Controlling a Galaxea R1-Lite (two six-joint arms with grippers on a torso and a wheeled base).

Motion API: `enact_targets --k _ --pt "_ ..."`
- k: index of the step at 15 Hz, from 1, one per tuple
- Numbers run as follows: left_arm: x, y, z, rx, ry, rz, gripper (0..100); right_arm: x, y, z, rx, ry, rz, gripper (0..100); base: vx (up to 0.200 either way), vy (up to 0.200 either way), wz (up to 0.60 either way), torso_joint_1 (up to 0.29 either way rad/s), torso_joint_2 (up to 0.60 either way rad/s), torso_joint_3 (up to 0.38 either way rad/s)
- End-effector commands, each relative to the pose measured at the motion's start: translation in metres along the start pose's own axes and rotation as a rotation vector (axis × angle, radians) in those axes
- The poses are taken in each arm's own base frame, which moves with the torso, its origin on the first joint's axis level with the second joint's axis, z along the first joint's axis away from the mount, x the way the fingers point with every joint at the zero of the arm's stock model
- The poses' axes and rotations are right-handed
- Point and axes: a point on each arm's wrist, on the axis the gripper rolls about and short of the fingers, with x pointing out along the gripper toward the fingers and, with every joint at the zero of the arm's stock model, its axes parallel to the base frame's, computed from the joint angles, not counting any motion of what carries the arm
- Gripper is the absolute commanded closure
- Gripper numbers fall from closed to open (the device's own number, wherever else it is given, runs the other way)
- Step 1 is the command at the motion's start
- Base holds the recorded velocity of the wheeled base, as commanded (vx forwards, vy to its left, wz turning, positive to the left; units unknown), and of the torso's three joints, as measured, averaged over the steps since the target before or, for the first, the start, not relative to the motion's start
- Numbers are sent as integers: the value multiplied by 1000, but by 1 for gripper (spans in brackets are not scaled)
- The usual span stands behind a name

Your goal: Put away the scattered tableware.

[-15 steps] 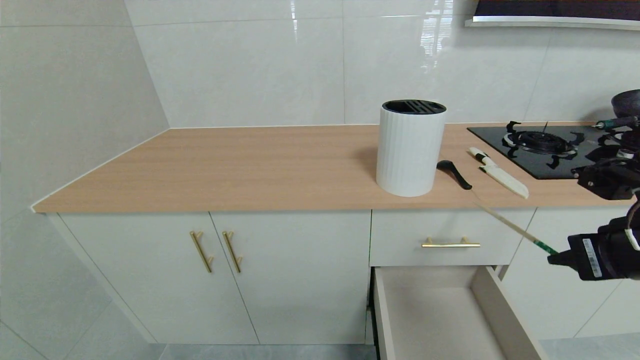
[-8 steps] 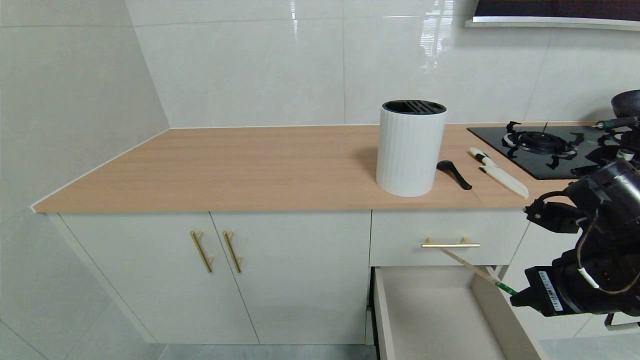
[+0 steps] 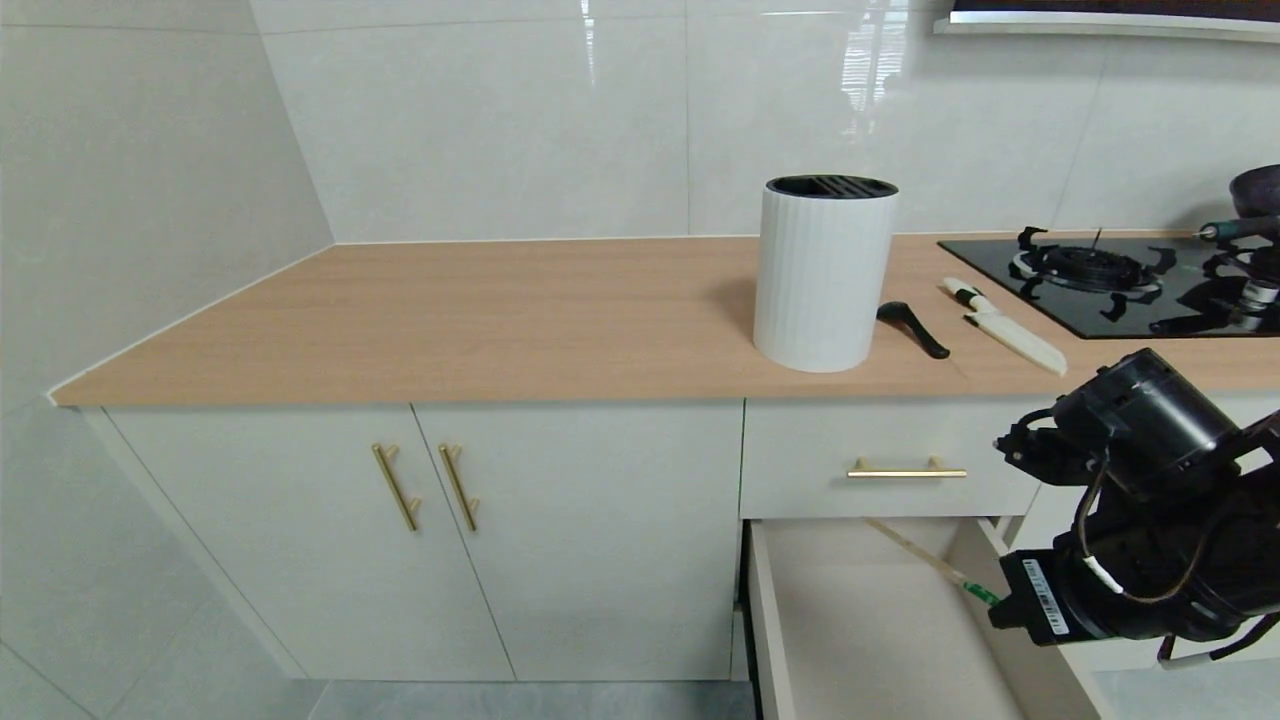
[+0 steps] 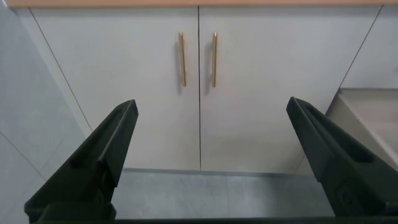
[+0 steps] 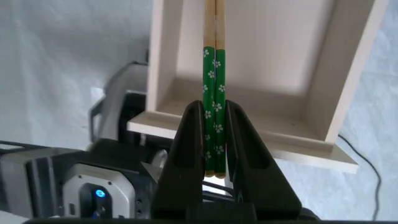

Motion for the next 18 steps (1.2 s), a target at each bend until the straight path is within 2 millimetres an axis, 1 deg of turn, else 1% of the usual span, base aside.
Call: enact_targets --k 1,6,9,13,16,17,18 --pt "0 0 0 -2 0 0 0 9 2 1 -7 26 -20 100 0 0 0 -183 456 271" --pt "0 0 0 0 0 0 0 21 3 2 -8 30 -42 100 0 0 0 -173 467 284" --pt "0 0 0 0 0 0 0 36 3 3 -9 30 -70 100 0 0 0 -154 453 297" --pt "0 0 0 0 0 0 0 43 4 2 -10 44 -76 100 0 0 0 -115 415 293" --pt "0 0 0 0 0 0 0 46 5 5 -9 24 -68 100 0 0 0 -27 118 63" --pt "0 0 0 0 0 0 0 49 6 6 -11 33 -71 100 0 0 0 0 0 0" --pt "0 0 0 0 1 0 0 57 7 7 -13 37 -72 100 0 0 0 0 0 0"
